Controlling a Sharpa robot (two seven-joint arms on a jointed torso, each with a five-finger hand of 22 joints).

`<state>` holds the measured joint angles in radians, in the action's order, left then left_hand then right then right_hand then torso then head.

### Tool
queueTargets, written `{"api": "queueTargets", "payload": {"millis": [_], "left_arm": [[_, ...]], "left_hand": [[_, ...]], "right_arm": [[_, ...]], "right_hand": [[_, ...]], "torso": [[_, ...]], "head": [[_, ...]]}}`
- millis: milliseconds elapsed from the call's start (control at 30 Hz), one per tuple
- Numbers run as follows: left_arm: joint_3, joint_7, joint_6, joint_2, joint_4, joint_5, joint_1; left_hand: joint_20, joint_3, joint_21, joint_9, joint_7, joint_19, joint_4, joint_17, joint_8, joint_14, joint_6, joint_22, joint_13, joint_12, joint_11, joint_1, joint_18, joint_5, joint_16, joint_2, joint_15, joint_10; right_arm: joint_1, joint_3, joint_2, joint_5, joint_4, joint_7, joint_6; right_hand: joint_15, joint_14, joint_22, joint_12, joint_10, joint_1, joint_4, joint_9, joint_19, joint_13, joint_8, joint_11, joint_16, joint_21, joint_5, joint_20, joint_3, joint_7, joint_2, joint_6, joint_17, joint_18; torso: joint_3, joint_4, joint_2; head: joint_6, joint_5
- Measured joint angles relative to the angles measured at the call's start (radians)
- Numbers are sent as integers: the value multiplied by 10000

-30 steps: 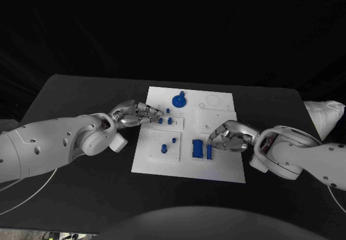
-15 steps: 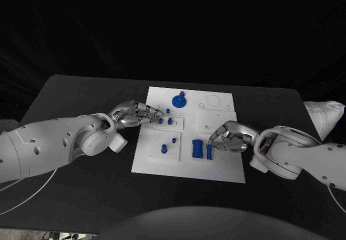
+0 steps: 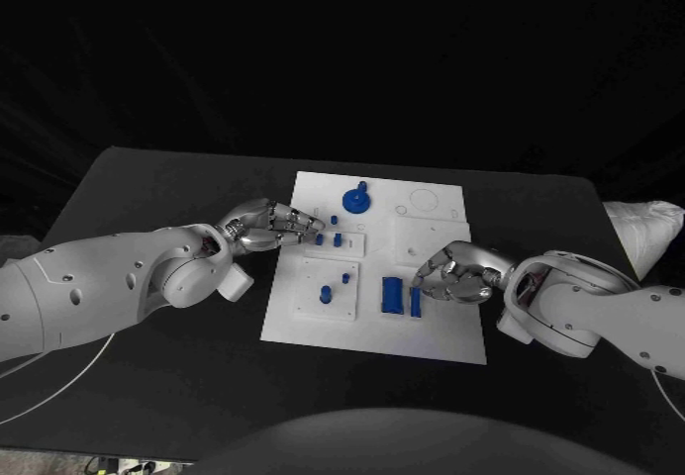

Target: Assemble the parts on the task board

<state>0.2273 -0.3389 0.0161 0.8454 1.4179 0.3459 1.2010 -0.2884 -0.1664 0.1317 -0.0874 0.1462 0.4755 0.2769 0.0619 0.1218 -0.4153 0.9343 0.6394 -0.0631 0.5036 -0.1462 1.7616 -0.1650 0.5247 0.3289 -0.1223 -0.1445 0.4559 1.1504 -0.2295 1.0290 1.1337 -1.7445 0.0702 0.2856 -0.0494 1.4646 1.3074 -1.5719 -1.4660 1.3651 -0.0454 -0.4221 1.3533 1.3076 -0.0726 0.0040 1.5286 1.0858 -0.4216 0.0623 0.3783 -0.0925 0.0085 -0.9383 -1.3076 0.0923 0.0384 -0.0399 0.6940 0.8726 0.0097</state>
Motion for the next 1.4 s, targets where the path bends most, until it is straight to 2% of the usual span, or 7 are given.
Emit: {"api": "queueTargets", "payload": {"millis": [133, 267, 433, 667, 933, 1233, 1400], "left_arm": [[-4, -6, 0, -2, -4, 0, -1], [-5, -15, -1, 1, -9, 0, -6], [-7, -28, -5, 8, -10, -1, -11], [-8, -41, -8, 14, -10, -2, -17], [-9, -45, -10, 15, -8, -3, -22], [-5, -42, -15, 23, 8, -2, -30], [-5, -40, -20, 32, 25, -2, -31]], "left_hand": [[15, 0, 2, 0, 0, 15, 0, 0, 0, 0, 0, 2, 0, 0, 0, 0, 98, 0, 0, 0, 0, 0], [16, 0, 26, 1, 0, 16, 0, -1, 0, 0, 0, -1, 0, 0, 0, 0, 99, 0, 0, 0, 0, 0], [17, 0, 39, 1, 0, 17, 0, -1, 0, 0, 0, -5, 0, 0, 0, 0, 96, 0, 0, 0, 0, 0], [18, 0, 42, 2, 0, 18, 0, -2, 0, 0, 0, -6, 0, 0, 0, -1, 90, 0, 0, 0, 0, 0], [33, 0, 40, 3, 0, 31, 0, -3, 0, 0, 0, -23, 0, 0, 0, -1, 35, 0, 0, -1, 0, 0], [37, 27, 39, 3, 0, 30, -27, -3, 0, 0, -1, -22, 0, 0, -36, -1, -10, 0, 0, -1, 0, 37], [18, 27, 39, 3, -1, 57, -27, -4, 0, 0, -1, -19, 0, 0, -37, -1, 97, 0, 0, -1, 0, 37]], "right_arm": [[-4, -3, 63, 85, -36, -72, 211], [-14, -1, 127, 298, -141, -215, 501], [-37, 0, 192, 688, -244, -381, 795], [-69, 0, 250, 1045, -290, -512, 985], [-110, 0, 239, 1232, -288, -519, 971], [-181, 4, 132, 1295, -212, -443, 843], [-218, 15, 42, 1302, -135, -358, 757]], "right_hand": [[-192, 20, 0, 0, -10, -53, 32, 429, 26, 0, 74, -184, 0, 0, 60, -162, 32, 256, -53, 812, 0, -1], [-263, 19, -1, 0, -7, -54, 57, 681, 62, 0, 73, -292, 0, 0, 116, -198, 57, 408, -131, 1080, 1, -1], [-262, 20, -1, 0, -7, -54, 141, 757, 116, 0, -57, -291, 0, 124, 116, -252, 80, 365, -131, 816, 1, -1], [-262, 19, 4, 0, -7, -54, 304, 461, 208, 1, -896, -212, 48, 314, 257, -231, -258, 129, -131, -460, 1, -1], [-150, 18, 6, 0, 16, -39, 240, -147, 243, 1, -1675, -82, 84, 314, 269, -195, -731, 77, -116, -665, 2, -1], [-114, -18, 5, 0, -6, 30, 237, -310, 239, 1, -1787, -37, 84, 313, 268, -119, -734, 78, -47, -663, 2, -2], [-78, 19, 5, 0, -6, 39, 209, -289, 239, 2, -1776, -37, 82, 313, 268, -120, -762, 61, -38, -644, 3, -1]], "torso": [[0, 2, 2], [-1, 9, 4], [-2, 13, 9], [2, 17, 11], [5, 11, 10], [4, -3, 7], [4, -5, 6]], "head": [[0, 11], [0, 30], [0, 19], [0, -6], [0, -35], [0, -36], [0, -21]]}}
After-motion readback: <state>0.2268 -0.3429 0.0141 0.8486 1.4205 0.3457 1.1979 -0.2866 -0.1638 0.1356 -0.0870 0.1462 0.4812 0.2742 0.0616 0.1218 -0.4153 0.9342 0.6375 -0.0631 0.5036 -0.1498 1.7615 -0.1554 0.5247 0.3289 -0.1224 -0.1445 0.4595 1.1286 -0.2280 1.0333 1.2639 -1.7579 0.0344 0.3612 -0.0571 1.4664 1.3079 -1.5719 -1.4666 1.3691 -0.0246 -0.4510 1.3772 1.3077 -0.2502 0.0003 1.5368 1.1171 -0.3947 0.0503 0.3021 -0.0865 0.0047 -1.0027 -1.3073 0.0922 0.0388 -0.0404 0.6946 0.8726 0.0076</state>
